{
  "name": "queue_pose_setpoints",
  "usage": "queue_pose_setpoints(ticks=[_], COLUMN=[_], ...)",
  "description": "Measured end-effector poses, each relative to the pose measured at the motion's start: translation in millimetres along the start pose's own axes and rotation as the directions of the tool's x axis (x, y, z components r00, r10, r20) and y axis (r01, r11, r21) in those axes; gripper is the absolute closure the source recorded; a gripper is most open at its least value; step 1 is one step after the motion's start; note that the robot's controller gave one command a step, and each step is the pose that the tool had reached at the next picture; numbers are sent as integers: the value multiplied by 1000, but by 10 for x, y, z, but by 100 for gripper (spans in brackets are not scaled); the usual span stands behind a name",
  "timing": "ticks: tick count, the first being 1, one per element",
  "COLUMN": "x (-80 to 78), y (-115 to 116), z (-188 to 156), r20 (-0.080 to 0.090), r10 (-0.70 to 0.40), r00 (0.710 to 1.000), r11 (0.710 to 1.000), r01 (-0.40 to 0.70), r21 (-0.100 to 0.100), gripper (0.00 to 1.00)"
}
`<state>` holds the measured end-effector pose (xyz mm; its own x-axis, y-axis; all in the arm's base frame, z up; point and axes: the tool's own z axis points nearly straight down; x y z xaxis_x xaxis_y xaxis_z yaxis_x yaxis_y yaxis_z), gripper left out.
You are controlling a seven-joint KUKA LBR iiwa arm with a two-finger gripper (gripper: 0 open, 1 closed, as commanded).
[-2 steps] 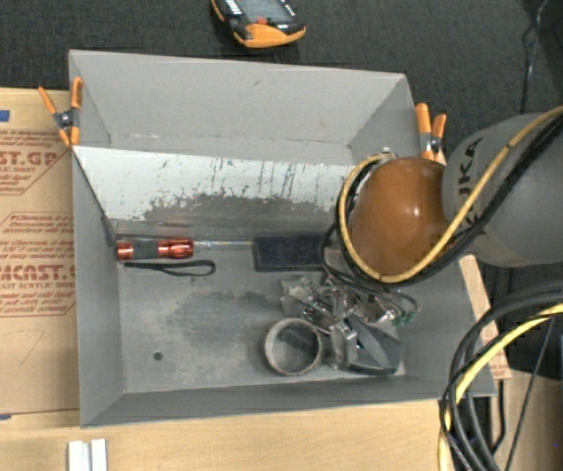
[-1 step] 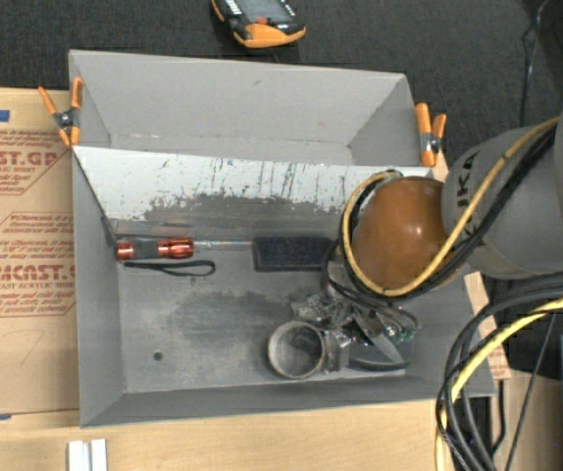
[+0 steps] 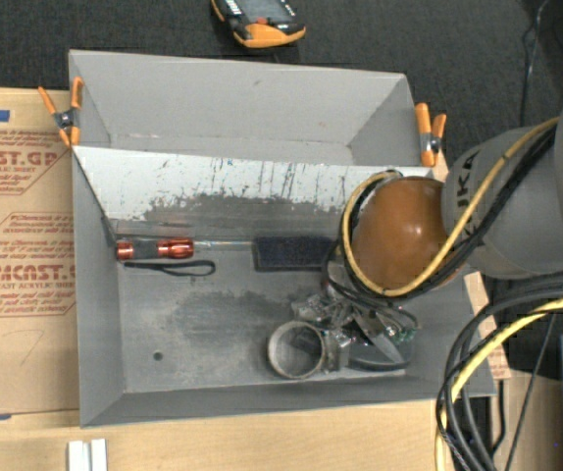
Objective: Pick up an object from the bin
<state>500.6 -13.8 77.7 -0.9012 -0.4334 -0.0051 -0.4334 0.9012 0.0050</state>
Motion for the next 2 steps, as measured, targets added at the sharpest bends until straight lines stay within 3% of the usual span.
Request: queue_pose_setpoints(ticks=[2], x=[25], y=[49], z=[-26], r20=[-3], r10=[25], r00=[1000], r11=[1000], r01=[-25], r21=[-6], gripper=[100])
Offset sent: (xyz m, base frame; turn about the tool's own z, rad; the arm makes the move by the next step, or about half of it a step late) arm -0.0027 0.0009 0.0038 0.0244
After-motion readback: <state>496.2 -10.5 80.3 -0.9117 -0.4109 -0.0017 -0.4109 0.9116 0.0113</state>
